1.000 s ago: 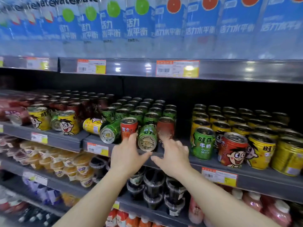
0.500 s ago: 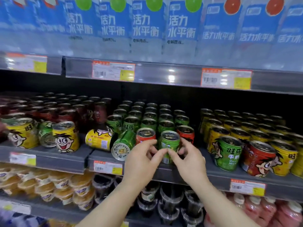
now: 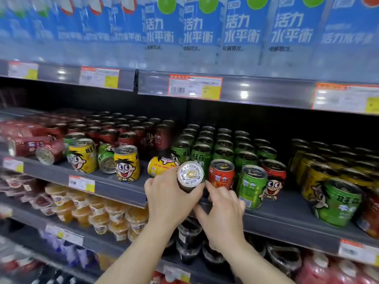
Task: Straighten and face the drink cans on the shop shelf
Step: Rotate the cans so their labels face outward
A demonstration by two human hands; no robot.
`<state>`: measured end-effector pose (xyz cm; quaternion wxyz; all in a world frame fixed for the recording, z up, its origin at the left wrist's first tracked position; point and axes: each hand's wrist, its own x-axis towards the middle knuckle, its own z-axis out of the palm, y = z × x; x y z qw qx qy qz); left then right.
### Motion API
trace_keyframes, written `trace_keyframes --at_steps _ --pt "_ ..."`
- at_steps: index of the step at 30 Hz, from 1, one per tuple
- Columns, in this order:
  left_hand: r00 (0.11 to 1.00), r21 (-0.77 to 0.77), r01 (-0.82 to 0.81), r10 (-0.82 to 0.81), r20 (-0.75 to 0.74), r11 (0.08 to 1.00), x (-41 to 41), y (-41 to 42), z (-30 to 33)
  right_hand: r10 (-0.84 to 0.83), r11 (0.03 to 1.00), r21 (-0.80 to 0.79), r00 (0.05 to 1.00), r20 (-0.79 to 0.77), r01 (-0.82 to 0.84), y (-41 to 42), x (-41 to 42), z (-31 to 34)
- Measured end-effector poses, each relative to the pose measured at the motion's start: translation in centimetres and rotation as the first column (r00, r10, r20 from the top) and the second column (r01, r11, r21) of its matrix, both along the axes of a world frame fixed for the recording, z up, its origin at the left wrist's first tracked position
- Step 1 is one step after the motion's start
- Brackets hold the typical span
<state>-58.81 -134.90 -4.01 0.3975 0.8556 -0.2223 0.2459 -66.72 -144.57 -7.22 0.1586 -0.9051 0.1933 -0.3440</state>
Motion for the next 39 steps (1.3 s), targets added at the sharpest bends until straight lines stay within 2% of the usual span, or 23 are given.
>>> trace_keyframes --at_steps 3,5,8,10,12,13,15,17,19,22,24,27,30,34,39 --pt "0.962 -0.137 0.168 -0.193 -0.192 0.976 1.4 0.4 0.3 -0.039 0.999 0.035 0.999 -0.007 0.039 0.7 0.9 1.0" --pt "0.913 -0.164 0.257 -0.295 -0.283 0.952 2.8 1.0 0.1 -0.106 0.992 0.073 0.994 0.009 0.105 1.2 1.6 1.5" --pt "0.917 -0.247 0.341 -0.379 -0.126 0.907 4.7 3.7 -0.2 -0.178 0.982 0.086 0.975 0.134 0.168 2.9 2.8 1.3" --pt "0.933 -0.328 0.343 -0.359 0.013 0.880 6.9 6.6 -0.1 -0.171 0.985 0.038 0.963 0.208 0.166 5.1 4.3 1.2" --pt "0.955 -0.378 0.297 -0.277 0.107 0.877 9.7 9.3 0.3 -0.204 0.977 -0.021 0.962 0.180 0.211 7.3 6.6 1.4" --pt "0.958 -0.396 0.286 -0.266 0.104 0.873 10.9 10.1 0.5 -0.244 0.967 -0.044 0.960 0.138 0.252 8.0 7.6 1.7" --pt "0.940 -0.352 0.321 -0.341 0.007 0.879 12.2 10.6 1.1 -0.327 0.937 -0.115 0.944 0.028 0.328 8.7 9.3 2.4" --pt "0.869 -0.208 0.456 -0.483 -0.105 0.866 12.1 10.4 1.3 -0.381 0.910 -0.207 0.921 -0.076 0.359 9.3 10.4 3.1" --pt "0.782 -0.112 0.578 -0.588 -0.205 0.808 11.3 10.2 1.0 -0.402 0.904 -0.217 0.906 -0.132 0.370 10.0 11.1 3.5" --pt "0.662 -0.160 0.639 -0.644 -0.385 0.753 11.3 10.3 0.6 -0.439 0.898 -0.099 0.883 -0.164 0.428 10.6 11.4 3.4" --pt "0.627 -0.155 0.655 -0.647 -0.434 0.739 11.7 9.8 0.3 -0.459 0.888 -0.101 0.876 -0.150 0.448 10.8 11.3 2.9" --pt "0.608 -0.199 0.658 -0.668 -0.430 0.727 12.4 9.4 -0.1 -0.462 0.885 -0.124 0.879 -0.120 0.448 11.0 11.2 2.1" --pt "0.567 -0.316 0.677 -0.745 -0.353 0.665 11.9 9.8 0.2 -0.484 0.873 -0.109 0.872 -0.075 0.475 10.9 11.1 2.2" --pt "0.518 -0.281 0.779 -0.827 -0.217 0.561 10.8 9.1 1.2 -0.435 0.900 -0.091 0.878 -0.198 0.425 11.8 11.0 1.6" --pt "0.508 -0.462 0.699 -0.834 -0.217 0.546 11.3 8.9 0.7 -0.394 0.917 0.015 0.910 -0.131 0.399 11.7 10.6 1.1"
